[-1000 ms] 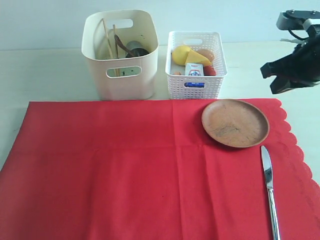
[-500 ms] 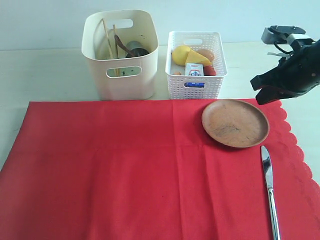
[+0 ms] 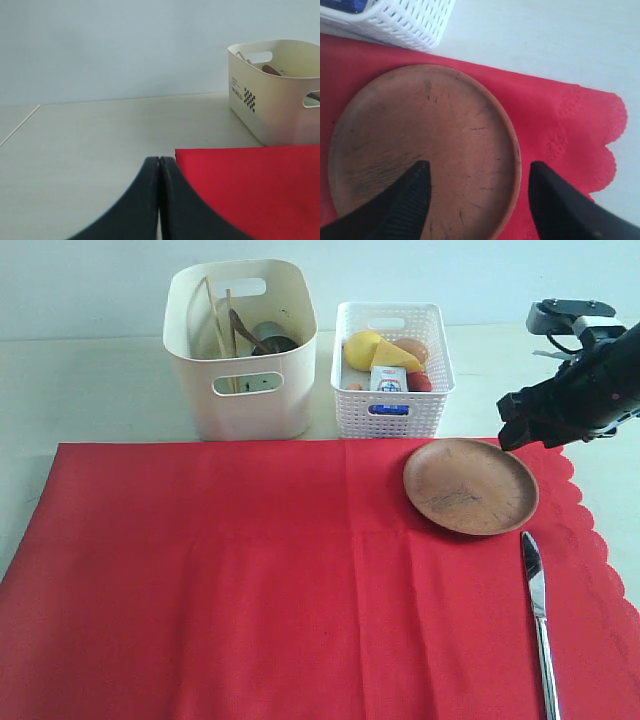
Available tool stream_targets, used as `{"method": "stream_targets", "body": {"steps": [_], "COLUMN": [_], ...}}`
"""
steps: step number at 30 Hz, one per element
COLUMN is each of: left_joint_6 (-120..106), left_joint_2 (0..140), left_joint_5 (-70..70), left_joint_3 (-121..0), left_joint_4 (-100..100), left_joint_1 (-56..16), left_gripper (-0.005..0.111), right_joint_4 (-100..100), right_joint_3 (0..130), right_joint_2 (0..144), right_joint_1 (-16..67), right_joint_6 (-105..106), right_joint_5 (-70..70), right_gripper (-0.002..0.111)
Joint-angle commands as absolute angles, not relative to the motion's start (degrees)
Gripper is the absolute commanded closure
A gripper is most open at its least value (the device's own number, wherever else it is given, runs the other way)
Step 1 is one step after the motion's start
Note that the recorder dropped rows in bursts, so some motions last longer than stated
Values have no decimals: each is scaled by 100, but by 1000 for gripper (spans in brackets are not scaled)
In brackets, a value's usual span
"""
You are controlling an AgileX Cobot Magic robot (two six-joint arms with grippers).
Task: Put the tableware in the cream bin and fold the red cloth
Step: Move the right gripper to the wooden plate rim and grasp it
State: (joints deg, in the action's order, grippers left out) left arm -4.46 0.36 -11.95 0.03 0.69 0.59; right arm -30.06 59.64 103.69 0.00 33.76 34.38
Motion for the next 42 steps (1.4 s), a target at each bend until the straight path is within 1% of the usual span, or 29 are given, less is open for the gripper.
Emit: {"method": "stream_targets", "body": {"steps": [1, 16, 21, 31, 33, 36, 38, 39, 42], "left_joint_6": [-418, -418, -418, -418, -418, -418, -418, -418, -418], "left_joint_2": [0, 0, 0, 0, 0, 0, 0, 0, 0], "left_joint_5": [-1154, -1154, -1154, -1154, -1154, -1154, -1154, -1154, -1154], "left_joint_3": [0, 0, 0, 0, 0, 0, 0, 0, 0], "left_joint_4": [90, 90, 90, 90, 90, 90, 90, 90, 90], "left_joint_1": [64, 64, 64, 64, 64, 64, 64, 64, 64], "left_gripper": [107, 107, 107, 107, 107, 107, 107, 107, 107], "right_joint_4": [-2932, -2994, -3247, -3261, -3277, -3438, -3451, -3462, -3544], "right_joint_3": [5933, 5933, 5933, 5933, 5933, 5933, 5933, 5933, 5933], "right_joint_2": [10397, 10420, 10679, 11253, 11273, 11273, 11273, 11273, 11260], "right_joint_1": [0, 3, 3, 0, 0, 0, 0, 0, 0], "right_joint_6": [3659, 3745, 4075, 4263, 4469, 4579, 4592, 4558, 4540], "right_joint_5": [3357, 3549, 3571, 3050, 3063, 3063, 3063, 3075, 3199], "right_gripper": [46, 46, 46, 47, 55, 83, 104, 108, 108]}}
